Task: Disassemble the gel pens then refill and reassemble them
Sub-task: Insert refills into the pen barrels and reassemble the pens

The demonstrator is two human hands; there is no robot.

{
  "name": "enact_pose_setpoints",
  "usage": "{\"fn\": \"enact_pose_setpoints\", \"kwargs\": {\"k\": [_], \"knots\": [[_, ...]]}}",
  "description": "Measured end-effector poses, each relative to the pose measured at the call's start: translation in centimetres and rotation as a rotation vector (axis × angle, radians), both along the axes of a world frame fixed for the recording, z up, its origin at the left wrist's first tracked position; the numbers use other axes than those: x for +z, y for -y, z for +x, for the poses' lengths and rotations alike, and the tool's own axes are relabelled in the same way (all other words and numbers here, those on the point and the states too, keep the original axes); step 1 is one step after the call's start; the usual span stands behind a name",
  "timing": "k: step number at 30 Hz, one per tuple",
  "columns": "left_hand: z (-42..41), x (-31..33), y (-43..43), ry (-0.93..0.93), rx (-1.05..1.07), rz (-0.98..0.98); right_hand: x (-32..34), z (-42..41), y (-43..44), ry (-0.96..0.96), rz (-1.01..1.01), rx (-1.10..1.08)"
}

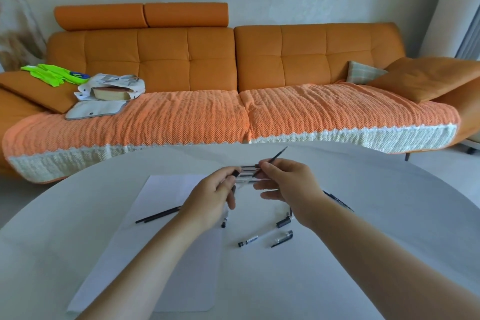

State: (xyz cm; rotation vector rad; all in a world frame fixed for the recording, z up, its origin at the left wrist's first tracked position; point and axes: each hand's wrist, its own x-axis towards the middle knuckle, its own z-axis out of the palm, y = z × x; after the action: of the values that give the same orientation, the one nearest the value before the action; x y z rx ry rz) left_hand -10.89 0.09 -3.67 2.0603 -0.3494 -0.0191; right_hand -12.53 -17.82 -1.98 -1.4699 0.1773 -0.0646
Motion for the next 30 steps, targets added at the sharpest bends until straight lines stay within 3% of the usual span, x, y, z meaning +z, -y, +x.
{"fn": "enact_pose_setpoints", "kwargs": {"k": [4,9,30], "knots": [[0.5,-0.7,0.4,-0.081,-0.043,-0.014,-0.1,0.4,1.2,0.041,0.139,-0.089],[0.4,-0.7,1.2,-0.113,-0.143,-0.032,-0.6,0.3,1.5,0.018,0.146,-0.028],[0.4,-0.4,1.0,-0.053,-0.007,-0.100,-0.5,0.2,1.0,0.073,0.241,-0.075]]}}
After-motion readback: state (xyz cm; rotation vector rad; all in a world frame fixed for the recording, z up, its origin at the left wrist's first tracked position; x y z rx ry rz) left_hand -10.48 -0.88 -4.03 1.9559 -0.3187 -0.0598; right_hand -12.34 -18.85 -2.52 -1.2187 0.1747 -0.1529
